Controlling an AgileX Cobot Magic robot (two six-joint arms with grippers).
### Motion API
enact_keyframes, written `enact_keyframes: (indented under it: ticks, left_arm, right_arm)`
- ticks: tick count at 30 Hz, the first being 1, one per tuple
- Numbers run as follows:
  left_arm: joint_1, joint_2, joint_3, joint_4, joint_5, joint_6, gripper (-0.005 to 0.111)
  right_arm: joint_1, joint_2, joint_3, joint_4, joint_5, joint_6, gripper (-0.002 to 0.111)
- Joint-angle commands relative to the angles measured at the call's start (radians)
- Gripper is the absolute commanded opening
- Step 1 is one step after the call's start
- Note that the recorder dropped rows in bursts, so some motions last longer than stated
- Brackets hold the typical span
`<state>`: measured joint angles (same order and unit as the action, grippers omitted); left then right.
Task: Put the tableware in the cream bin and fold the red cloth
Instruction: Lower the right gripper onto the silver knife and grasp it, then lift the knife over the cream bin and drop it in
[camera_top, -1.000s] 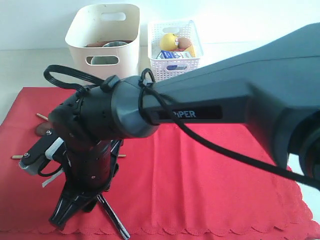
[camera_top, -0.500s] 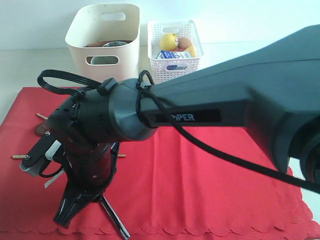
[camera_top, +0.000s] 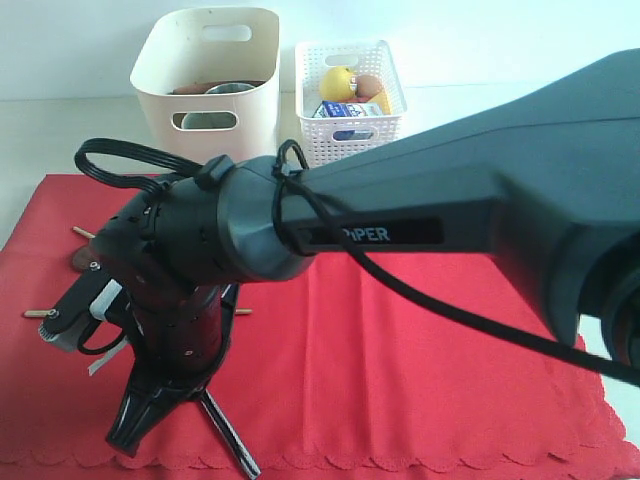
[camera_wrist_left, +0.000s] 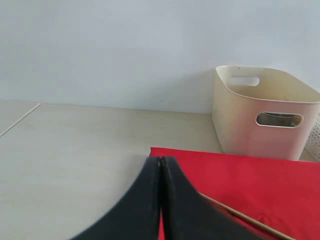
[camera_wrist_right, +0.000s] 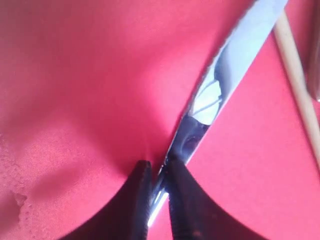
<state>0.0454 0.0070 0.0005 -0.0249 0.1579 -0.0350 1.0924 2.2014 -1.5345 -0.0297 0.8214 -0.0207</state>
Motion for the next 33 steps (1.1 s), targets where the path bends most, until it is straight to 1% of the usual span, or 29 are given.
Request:
enact_keyframes:
  ticks: [1, 4, 8, 12, 16, 18, 21, 22, 31, 33]
  left_arm:
    - [0.002, -0.007, -0.001, -0.002, -0.006, 0.003, 0.001]
    - [0.002, -0.007, -0.001, -0.002, -0.006, 0.003, 0.001]
    - [0.002, -0.007, -0.001, -0.002, -0.006, 0.003, 0.001]
    - [0.002, -0.007, -0.001, -0.002, -0.006, 0.003, 0.001]
    - [0.002, -0.007, -0.001, -0.002, -0.006, 0.003, 0.001]
    - [0.002, -0.007, -0.001, -0.002, -0.006, 0.003, 0.001]
    - [0.002, -0.007, -0.001, -0.002, -0.006, 0.003, 0.001]
    - [0.002, -0.007, -0.001, -0.002, -0.006, 0.003, 0.001]
    - [0.002, -0.007, -0.001, -0.002, -0.006, 0.003, 0.001]
    - [0.002, -0.007, -0.001, -0.002, -0.006, 0.003, 0.001]
  right_arm:
    - [0.001, -0.003, 0.003, -0.006, -0.004, 0.058, 0.014]
    - [0.001, -0.003, 0.003, -0.006, -0.005, 0.096, 0.019]
    - [0.001, 0.023, 0.003, -0.006, -0.024, 0.116, 0.029]
    - [0.001, 0.050, 0.003, -0.008, -0.001, 0.109, 0.030]
    - [0.001, 0.041, 0.003, -0.010, 0.003, 0.096, 0.023]
    - [0.001, 0.036, 0.003, -0.010, -0.001, 0.089, 0.016]
    - [0.001, 0.029, 0.003, -0.010, -0.005, 0.070, 0.002]
    - [0.001, 0.024, 0.003, -0.010, -0.005, 0.068, 0.000]
    - [0.001, -0.085, 0.003, -0.004, -0.014, -0.007, 0.000]
    - [-0.001, -0.123, 0.003, -0.030, -0.027, -0.008, 0.000]
